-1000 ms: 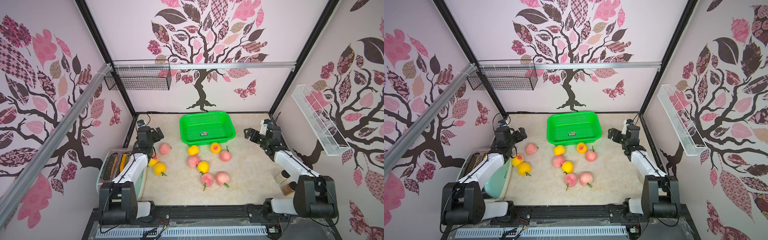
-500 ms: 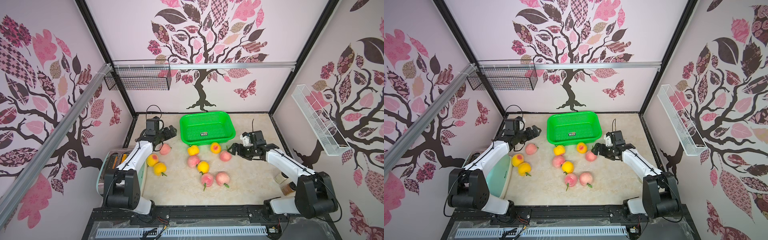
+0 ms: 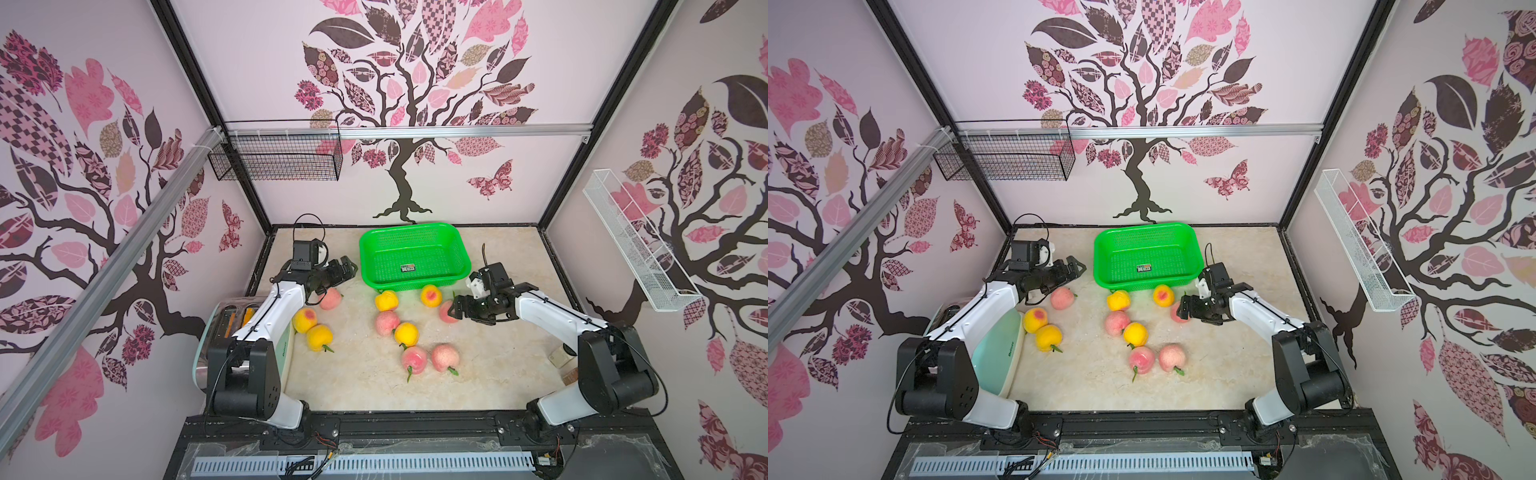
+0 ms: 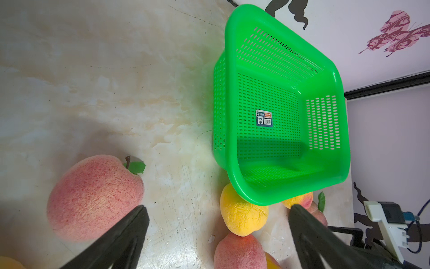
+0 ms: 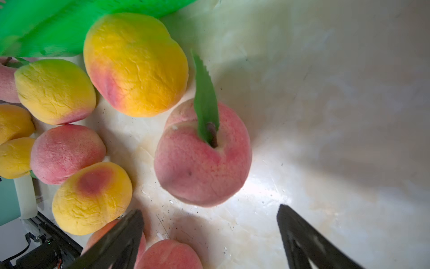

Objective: Put the peaches into the basket
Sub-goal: Pick up the peach from the center of the board.

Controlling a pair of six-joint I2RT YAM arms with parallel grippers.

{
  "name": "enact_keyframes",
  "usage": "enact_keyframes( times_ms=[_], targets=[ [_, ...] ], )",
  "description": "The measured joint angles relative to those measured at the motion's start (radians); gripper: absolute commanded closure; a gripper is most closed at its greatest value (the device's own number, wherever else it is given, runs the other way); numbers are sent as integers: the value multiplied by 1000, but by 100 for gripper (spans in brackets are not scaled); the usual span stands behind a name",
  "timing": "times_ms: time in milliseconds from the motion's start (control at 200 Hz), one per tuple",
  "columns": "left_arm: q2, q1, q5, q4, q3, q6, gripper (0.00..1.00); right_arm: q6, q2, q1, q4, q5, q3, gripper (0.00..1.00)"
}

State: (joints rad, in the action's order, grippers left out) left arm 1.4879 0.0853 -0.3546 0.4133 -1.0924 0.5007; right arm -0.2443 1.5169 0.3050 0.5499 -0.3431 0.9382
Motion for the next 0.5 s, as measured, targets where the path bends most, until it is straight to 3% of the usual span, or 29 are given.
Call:
enact_keyframes(
  times_ms=[500],
  targets=[
    [-1, 0, -22, 0, 0, -1, 2, 41, 120, 21, 11, 37, 104, 18]
  ],
)
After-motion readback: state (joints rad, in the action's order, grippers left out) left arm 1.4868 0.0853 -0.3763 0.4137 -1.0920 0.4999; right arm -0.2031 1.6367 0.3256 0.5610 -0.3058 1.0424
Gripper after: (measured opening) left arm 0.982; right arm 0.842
